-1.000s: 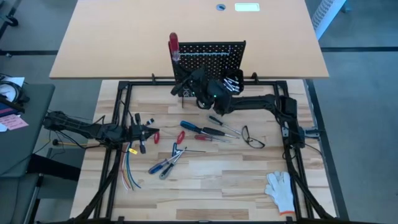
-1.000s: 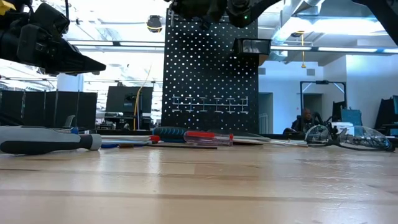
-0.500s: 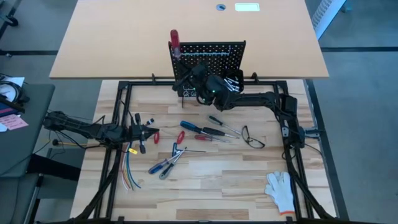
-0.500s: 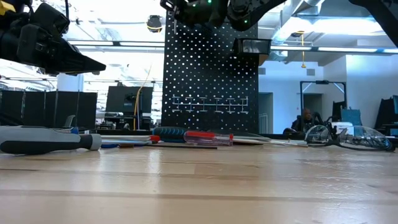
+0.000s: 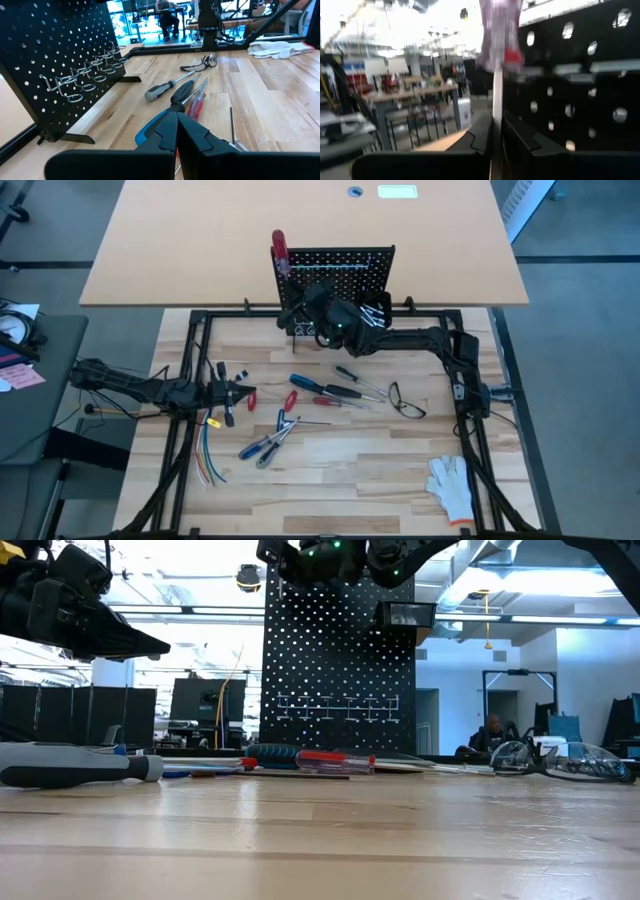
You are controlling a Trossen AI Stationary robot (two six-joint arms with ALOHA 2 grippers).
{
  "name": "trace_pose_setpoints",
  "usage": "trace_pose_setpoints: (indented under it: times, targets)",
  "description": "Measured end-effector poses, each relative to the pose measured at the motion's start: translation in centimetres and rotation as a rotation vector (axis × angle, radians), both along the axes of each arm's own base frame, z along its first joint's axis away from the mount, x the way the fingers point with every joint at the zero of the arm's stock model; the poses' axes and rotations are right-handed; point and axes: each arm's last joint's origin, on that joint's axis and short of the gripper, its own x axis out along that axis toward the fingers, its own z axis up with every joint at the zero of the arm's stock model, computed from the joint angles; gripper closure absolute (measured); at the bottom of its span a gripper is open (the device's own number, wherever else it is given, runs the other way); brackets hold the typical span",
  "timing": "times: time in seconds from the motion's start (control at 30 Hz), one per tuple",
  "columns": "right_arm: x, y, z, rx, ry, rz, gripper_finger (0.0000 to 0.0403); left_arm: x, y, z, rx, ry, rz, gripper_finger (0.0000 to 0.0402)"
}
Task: Hang tools onto peg board
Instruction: Hang the red screwdriver on the pegboard
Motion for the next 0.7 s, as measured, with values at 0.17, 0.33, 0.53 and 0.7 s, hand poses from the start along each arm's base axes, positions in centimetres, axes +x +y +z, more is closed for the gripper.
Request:
trace_pose_setpoints:
  times: [0.17, 0.33, 0.53, 0.7]
  targets:
    - [0.0, -0.8, -1.0, 0.050, 0.057, -0.007, 0.0343, 0.0, 0.0, 0.0, 0.000, 0.000, 0.000, 0.0401]
    - [-0.1, -1.4, -1.4, 0.076, 0.090, -0.018, 0.0300, 0.0, 0.0, 0.0, 0.000, 0.000, 0.000, 0.0402]
    - [0.0, -1.3, -1.6, 0.084, 0.115, -0.019, 0.0251, 0.0, 0.0, 0.0, 0.000, 0.000, 0.000, 0.0401]
    - [0.1, -1.0, -1.8, 0.089, 0.136, -0.013, 0.0244, 0.0, 0.0, 0.0, 0.000, 0.000, 0.000, 0.0401]
